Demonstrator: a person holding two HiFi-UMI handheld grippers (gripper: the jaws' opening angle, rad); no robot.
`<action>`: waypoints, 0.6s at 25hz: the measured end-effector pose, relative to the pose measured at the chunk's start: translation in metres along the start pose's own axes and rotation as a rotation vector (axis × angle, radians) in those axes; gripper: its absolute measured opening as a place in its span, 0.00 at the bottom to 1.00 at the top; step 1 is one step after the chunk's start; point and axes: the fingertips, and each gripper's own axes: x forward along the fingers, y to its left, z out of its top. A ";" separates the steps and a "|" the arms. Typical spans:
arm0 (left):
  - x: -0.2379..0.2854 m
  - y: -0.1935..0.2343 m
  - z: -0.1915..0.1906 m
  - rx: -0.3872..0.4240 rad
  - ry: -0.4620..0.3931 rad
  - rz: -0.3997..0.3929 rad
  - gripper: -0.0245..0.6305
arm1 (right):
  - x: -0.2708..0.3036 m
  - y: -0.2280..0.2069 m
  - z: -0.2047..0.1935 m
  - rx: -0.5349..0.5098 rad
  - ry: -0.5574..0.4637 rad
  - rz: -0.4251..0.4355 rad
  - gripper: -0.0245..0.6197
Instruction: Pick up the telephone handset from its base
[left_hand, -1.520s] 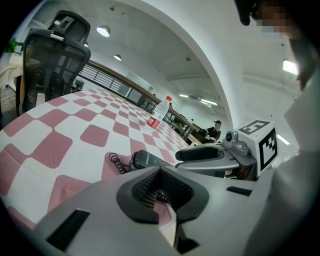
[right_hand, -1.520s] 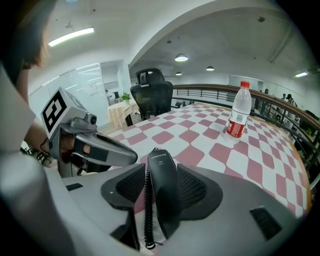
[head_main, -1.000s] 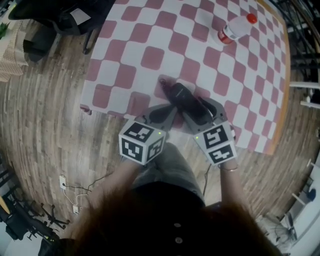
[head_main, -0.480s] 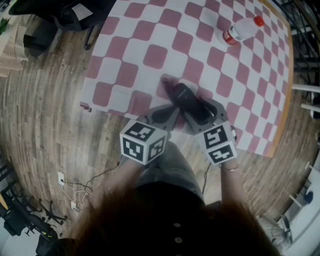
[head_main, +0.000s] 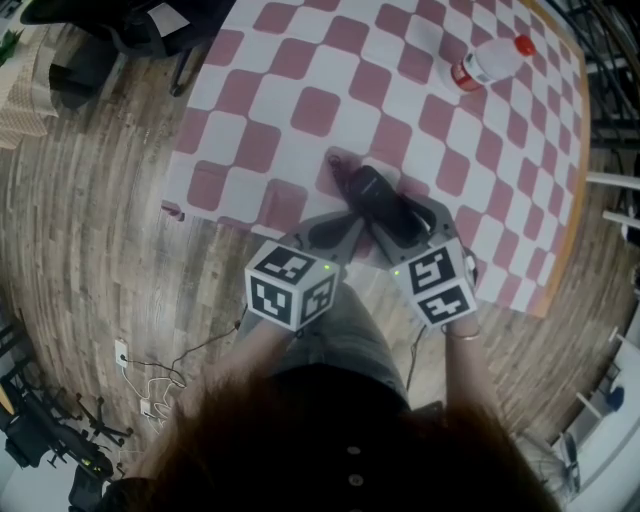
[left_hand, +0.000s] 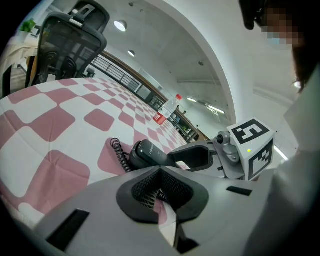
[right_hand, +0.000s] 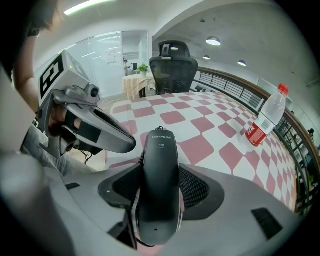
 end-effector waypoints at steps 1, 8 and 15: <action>0.000 0.000 0.000 -0.001 0.000 0.002 0.05 | 0.000 0.000 0.000 -0.001 -0.002 -0.004 0.41; 0.001 0.001 -0.001 -0.002 -0.004 0.008 0.05 | -0.001 0.000 0.001 -0.008 -0.029 -0.024 0.41; 0.000 0.000 -0.002 0.000 -0.009 0.017 0.05 | -0.002 0.000 0.001 -0.021 -0.036 -0.036 0.40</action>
